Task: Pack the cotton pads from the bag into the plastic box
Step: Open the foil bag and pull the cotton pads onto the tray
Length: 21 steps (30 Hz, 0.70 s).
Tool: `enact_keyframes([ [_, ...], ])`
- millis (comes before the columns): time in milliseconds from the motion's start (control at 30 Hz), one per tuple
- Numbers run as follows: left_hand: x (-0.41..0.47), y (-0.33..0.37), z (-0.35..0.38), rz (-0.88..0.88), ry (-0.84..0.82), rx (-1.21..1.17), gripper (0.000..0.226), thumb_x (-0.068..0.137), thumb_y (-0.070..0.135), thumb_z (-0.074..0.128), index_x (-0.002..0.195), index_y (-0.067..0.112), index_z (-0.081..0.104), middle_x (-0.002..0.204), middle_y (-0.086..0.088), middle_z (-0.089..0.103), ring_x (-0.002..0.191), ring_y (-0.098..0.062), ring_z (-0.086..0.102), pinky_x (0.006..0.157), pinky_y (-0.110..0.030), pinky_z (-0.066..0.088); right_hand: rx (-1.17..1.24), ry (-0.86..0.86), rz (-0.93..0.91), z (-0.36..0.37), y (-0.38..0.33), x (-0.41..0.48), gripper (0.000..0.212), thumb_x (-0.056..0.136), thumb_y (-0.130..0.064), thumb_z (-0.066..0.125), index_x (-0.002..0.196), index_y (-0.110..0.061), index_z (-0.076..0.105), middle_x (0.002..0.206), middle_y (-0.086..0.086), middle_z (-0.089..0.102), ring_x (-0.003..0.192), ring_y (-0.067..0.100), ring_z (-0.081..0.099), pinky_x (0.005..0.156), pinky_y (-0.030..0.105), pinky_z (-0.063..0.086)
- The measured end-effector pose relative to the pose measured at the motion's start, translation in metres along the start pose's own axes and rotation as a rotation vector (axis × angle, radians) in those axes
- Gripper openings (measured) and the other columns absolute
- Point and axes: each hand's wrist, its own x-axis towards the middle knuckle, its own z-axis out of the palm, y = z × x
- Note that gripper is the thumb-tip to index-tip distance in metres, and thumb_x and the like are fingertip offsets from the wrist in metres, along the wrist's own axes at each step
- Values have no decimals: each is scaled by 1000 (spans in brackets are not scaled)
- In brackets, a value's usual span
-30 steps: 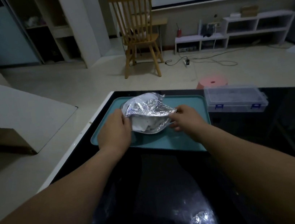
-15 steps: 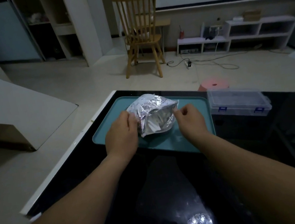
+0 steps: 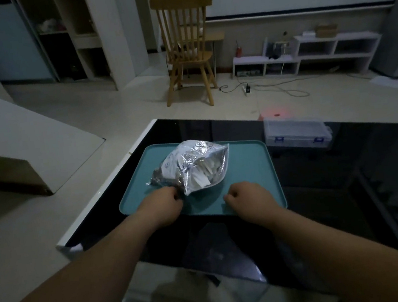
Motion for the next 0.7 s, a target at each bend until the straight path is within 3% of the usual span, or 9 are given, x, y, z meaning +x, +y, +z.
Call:
enact_keyframes([
  [100,-37,6,-13,74,-196,78,28,95,24,57,119,14,69,126,-11,68,112,-29,64,91,-30,48,-51,-123,-41,-7,-2,-33,28,96,-35,57,77,-17,65,92,5,70,87,24,64,71,30,43],
  [200,-59,2,-36,5,-286,142,24,96,24,58,109,12,74,111,-9,75,101,-25,70,85,-29,54,-25,-44,-76,-24,-1,-49,31,96,-31,57,74,-10,62,84,6,70,82,27,64,70,34,48],
  [267,-63,-2,-56,-85,-132,58,23,96,25,56,98,11,74,97,-9,75,91,-28,71,78,-33,57,-12,85,-125,-33,-3,-50,30,99,-31,56,79,-10,66,85,7,69,82,29,63,72,36,48],
  [333,-55,-3,-66,-124,196,-38,23,98,26,51,95,10,67,95,-11,68,87,-31,63,73,-36,49,48,178,-233,-32,-8,-47,22,100,-27,58,93,-16,75,94,4,71,91,26,63,77,35,47],
  [400,-39,7,-63,-69,259,-111,27,102,33,47,106,10,61,104,-11,63,95,-31,59,79,-37,47,95,213,-367,-24,-13,-39,22,100,-27,60,114,-17,74,114,4,71,106,26,60,88,33,43],
  [500,-14,16,-41,-128,28,-361,56,103,58,37,125,12,60,120,-13,63,109,-32,61,98,-42,48,130,123,-458,-8,-20,-17,41,93,-48,65,127,-25,64,126,-5,66,113,24,59,89,35,47],
  [567,2,11,-33,-180,11,-482,72,96,72,36,129,13,60,124,-12,64,111,-31,62,103,-45,47,203,60,-469,-2,-26,-5,60,83,-57,72,135,-31,55,133,-9,62,117,19,61,94,36,51],
  [633,16,6,-34,-204,-3,-602,91,84,86,34,130,13,64,129,-9,67,116,-29,63,109,-45,45,279,23,-435,0,-29,9,79,77,-59,77,144,-34,45,145,-7,53,128,16,55,105,40,49],
  [700,22,3,-36,-266,-35,-748,87,89,83,34,129,13,68,128,-6,69,115,-25,65,108,-40,46,312,-29,-402,-1,-30,18,87,78,-53,81,151,-33,38,155,-2,43,141,19,43,116,40,42],
])
